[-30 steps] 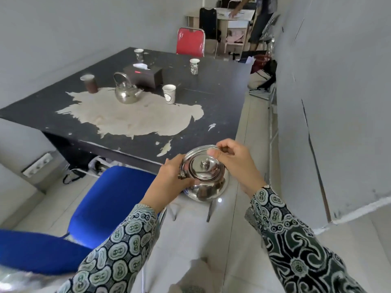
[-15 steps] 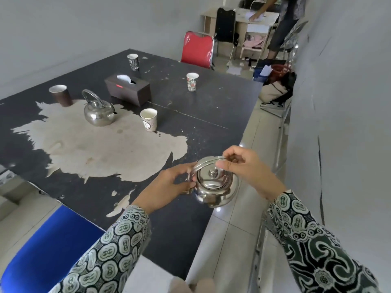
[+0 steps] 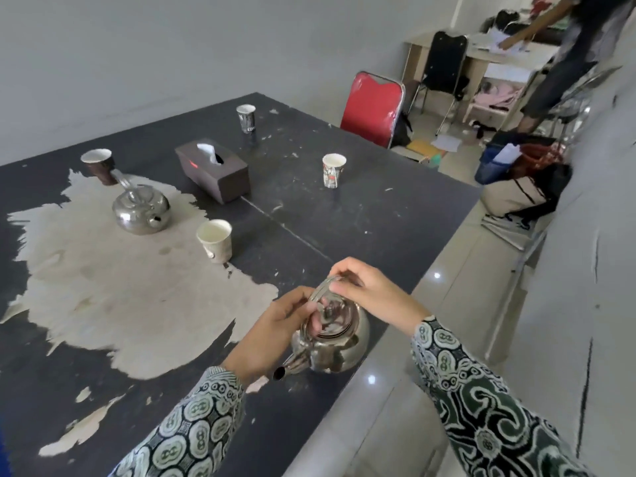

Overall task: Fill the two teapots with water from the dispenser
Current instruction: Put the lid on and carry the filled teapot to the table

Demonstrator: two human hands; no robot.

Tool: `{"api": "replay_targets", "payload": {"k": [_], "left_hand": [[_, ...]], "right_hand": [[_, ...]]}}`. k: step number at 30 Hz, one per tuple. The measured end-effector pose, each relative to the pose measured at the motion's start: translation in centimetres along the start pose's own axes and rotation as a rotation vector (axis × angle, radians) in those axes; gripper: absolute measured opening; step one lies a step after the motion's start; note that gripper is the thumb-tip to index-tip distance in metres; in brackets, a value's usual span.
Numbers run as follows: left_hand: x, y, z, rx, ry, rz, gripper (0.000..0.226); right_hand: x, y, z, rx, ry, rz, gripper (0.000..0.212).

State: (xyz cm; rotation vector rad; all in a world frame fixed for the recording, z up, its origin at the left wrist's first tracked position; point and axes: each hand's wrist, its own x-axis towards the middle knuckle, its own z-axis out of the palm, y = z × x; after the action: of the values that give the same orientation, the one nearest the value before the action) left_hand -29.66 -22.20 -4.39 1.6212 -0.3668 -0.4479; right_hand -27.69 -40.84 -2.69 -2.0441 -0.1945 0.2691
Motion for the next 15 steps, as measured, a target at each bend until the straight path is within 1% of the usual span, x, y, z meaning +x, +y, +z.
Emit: {"api": "replay_targets", "payload": {"k": [2,4,5,6,7,9,12,15], "left_hand": [[2.6,0.2,1.1,0.012,0.082,-0.008,0.021],[5.4,0.2,2.3,0.025,0.155,-0.012,0.021],[6.9,0.2,2.9,0.014,0.185,-0.022,0.021],[8.1,0.2,3.3,0.007,0.214,-0.038,0.022],[9.6,0.1,3.6,0.002,0.247,-0.049,0.023],[12.5,0.0,3.9,0.004,0.318,-0.067,0.023],[16.8,0.3,3.4,-0.014,0.394,-0.054,0.023],[20.6,0.8,2.4,-0.026,0.469,-0.040,0.026]], "right_hand": [[1.6,1.0,-1.5,0.058,0.072,-0.012,0.018],[3.3,2.2,-3.3,0.076,0.173,0.008,0.033],[4.2,2.8,-4.3,0.059,0.200,0.038,0.036],[4.9,3.3,-5.1,0.035,0.204,0.066,0.035],[5.9,3.8,-6.0,0.018,0.179,0.091,0.030],[7.8,4.6,-7.8,-0.029,0.069,0.129,0.022],[10.8,4.7,-9.8,-0.092,-0.125,0.112,0.026],[14.0,4.2,-11.3,-0.041,-0.206,0.084,0.027]]}}
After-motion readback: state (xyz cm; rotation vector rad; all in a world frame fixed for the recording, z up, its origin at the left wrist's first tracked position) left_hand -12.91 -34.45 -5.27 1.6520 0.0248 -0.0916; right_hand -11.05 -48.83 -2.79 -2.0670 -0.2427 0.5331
